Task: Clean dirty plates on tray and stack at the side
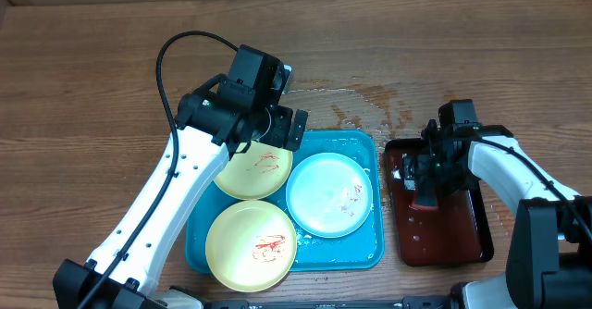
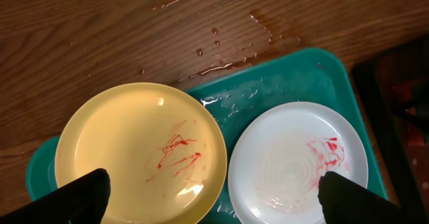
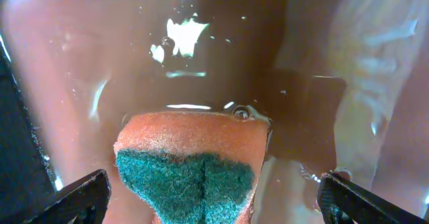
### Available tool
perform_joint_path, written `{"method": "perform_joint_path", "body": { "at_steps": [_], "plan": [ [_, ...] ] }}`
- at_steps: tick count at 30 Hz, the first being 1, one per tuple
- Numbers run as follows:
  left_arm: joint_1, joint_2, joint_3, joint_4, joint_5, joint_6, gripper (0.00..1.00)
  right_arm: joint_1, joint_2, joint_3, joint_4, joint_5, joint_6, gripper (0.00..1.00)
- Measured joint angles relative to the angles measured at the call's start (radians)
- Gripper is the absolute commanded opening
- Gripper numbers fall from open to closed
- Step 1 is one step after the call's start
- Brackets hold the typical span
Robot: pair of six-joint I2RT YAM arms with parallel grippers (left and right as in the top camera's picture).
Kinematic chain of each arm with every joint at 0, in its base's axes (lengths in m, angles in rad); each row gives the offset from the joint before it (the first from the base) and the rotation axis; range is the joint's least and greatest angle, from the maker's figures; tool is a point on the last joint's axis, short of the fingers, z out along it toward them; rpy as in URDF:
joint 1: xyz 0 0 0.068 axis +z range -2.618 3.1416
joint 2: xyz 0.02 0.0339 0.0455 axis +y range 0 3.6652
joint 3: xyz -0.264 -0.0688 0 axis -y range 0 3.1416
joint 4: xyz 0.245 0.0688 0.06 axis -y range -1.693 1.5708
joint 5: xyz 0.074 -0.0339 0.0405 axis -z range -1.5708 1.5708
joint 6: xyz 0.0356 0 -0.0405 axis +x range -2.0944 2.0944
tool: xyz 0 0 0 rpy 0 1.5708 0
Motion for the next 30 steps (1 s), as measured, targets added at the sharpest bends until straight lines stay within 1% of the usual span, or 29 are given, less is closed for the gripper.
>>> {"method": "perform_joint_path", "body": {
  "at_steps": [30],
  "plan": [
    [0.0, 0.0, 0.0, 0.005, 0.007, 0.0, 1.0, 0.0, 0.0, 0.002, -0.017, -0.005, 0.0, 1.0]
  ]
}}
